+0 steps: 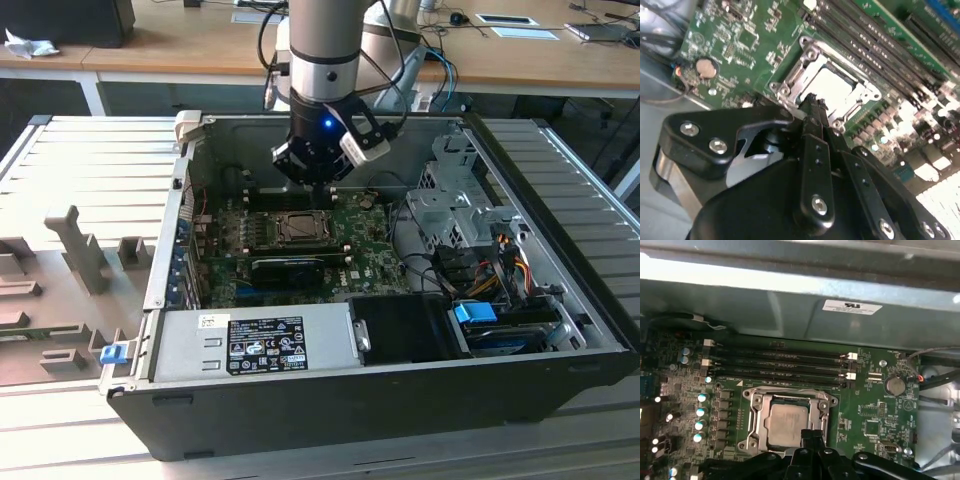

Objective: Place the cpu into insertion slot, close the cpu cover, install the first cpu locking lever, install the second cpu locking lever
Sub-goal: 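Install the second cpu locking lever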

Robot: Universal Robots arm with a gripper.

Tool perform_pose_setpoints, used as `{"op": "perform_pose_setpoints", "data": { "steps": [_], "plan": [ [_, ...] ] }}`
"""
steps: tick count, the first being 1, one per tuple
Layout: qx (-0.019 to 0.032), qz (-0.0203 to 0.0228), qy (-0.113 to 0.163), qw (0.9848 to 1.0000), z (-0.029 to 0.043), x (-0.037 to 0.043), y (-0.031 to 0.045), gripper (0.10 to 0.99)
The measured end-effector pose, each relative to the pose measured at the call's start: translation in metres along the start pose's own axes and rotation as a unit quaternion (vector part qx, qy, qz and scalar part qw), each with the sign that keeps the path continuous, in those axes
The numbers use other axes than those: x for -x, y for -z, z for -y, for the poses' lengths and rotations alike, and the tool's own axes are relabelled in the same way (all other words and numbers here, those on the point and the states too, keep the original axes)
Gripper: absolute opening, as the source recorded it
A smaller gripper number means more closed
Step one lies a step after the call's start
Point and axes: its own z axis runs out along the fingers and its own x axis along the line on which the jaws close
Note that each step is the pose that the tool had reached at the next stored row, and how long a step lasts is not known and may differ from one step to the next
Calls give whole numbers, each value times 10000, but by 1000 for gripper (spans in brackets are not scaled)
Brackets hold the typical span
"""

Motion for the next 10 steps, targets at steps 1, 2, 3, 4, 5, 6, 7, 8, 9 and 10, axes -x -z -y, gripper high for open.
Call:
{"op": "perform_pose_setpoints", "data": {
  "steps": [1, 2, 3, 4, 5, 6, 7, 8, 9, 10],
  "plan": [
    [1, 1, 0, 10000, 25, -2, 11, 106],
    [0, 0, 0, 10000, 58, -6, 14, 106],
    [0, 0, 0, 10000, 98, -12, 17, 106],
    [0, 0, 0, 10000, 124, -15, 18, 106],
    [0, 0, 0, 10000, 167, -19, 20, 106],
    [0, -10, 0, 10000, 214, -23, 19, 106],
    [6, -60, -4, 10000, 228, -25, 11, 106],
    [8, -94, -5, 10000, 236, -26, 4, 106],
    [13, -120, 4, 9999, 253, -28, -11, 106],
    [17, -127, 21, 9999, 286, -32, -34, 106]
  ]
}}
